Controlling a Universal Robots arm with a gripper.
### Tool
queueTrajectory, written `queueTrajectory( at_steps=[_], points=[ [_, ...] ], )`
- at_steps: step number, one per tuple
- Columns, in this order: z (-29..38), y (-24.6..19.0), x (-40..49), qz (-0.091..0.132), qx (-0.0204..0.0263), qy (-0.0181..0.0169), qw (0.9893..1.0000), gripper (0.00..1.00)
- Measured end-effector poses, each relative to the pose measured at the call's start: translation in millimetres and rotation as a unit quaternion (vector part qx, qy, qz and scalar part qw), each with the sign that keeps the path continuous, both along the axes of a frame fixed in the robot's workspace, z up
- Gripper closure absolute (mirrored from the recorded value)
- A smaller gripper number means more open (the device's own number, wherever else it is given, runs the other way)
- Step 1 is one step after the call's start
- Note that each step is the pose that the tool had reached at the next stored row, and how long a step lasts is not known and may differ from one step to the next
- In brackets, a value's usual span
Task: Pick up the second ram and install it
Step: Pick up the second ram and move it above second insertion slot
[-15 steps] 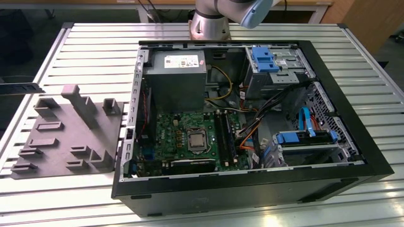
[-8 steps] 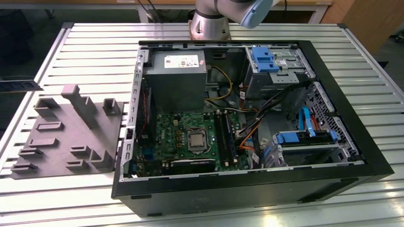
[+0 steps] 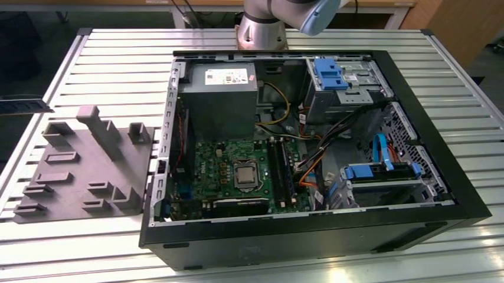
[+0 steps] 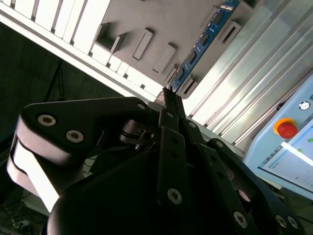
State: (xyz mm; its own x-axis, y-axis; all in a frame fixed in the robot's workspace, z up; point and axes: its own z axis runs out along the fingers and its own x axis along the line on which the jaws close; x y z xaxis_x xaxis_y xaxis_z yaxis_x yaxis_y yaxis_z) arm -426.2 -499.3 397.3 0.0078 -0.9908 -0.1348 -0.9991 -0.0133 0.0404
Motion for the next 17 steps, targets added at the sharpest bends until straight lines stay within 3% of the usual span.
queueTrajectory(
  at_steps=[17],
  points=[
    [-0.1, 0.0, 4.5, 0.000, 0.0001, -0.0001, 1.0000, 0.89]
  ],
)
